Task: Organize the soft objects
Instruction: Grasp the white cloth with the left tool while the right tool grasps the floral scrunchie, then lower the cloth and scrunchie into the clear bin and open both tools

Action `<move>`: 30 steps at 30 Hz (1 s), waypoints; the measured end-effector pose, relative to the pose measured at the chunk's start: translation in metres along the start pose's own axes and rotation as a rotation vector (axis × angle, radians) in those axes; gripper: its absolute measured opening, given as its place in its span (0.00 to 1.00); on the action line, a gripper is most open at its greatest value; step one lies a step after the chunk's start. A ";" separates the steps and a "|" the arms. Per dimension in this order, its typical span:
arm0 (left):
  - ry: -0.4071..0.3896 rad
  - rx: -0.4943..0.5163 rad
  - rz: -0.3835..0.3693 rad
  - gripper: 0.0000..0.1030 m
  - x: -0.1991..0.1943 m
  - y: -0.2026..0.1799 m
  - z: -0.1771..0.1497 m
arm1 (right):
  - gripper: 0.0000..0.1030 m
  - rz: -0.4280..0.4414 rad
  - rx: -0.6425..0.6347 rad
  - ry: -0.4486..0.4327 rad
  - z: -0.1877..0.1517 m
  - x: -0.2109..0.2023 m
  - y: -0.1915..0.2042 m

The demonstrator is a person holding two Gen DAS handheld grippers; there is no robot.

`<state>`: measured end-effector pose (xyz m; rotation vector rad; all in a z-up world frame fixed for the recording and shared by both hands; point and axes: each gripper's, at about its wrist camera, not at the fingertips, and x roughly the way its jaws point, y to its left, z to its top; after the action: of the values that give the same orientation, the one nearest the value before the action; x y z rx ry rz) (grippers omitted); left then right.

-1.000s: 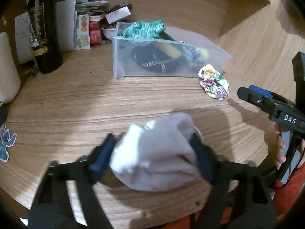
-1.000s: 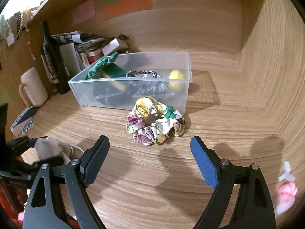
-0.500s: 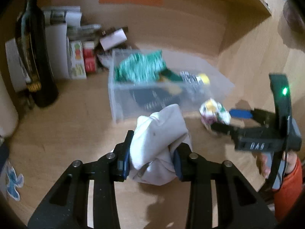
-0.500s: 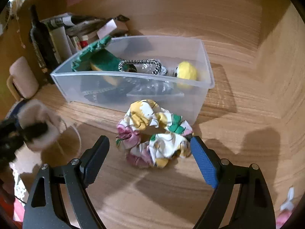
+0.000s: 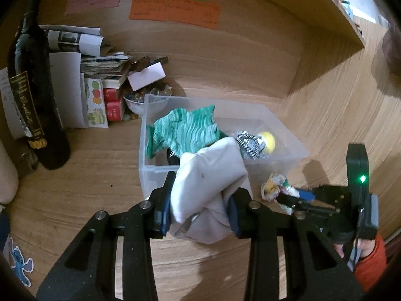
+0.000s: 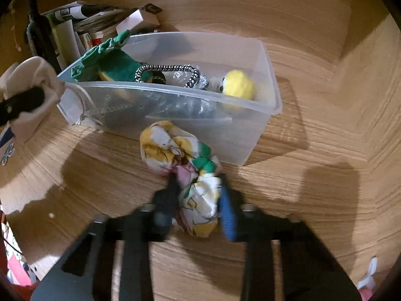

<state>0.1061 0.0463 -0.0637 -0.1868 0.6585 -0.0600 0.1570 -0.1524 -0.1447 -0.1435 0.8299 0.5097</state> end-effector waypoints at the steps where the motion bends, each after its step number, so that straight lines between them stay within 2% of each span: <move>1: -0.005 -0.002 -0.005 0.35 -0.001 -0.001 0.002 | 0.17 0.008 0.007 -0.005 -0.002 -0.002 -0.001; 8: -0.085 0.026 0.001 0.35 -0.017 -0.013 0.025 | 0.14 0.048 0.028 -0.115 -0.003 -0.042 -0.003; 12: -0.157 0.026 0.023 0.35 -0.028 -0.018 0.044 | 0.14 0.048 0.016 -0.222 0.011 -0.075 -0.002; 17: -0.189 0.026 0.020 0.35 -0.025 -0.024 0.063 | 0.14 0.044 0.023 -0.330 0.036 -0.095 -0.003; 22: -0.154 0.047 0.040 0.35 0.001 -0.030 0.070 | 0.14 0.052 0.043 -0.373 0.058 -0.091 -0.009; 26: -0.099 0.051 0.034 0.35 0.028 -0.034 0.070 | 0.14 0.033 0.052 -0.342 0.063 -0.077 -0.015; 30: -0.028 0.083 -0.008 0.36 0.056 -0.040 0.070 | 0.14 0.029 0.064 -0.287 0.069 -0.053 -0.017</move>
<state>0.1935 0.0113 -0.0355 -0.1105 0.6261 -0.0923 0.1814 -0.1650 -0.0609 0.0010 0.5676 0.5164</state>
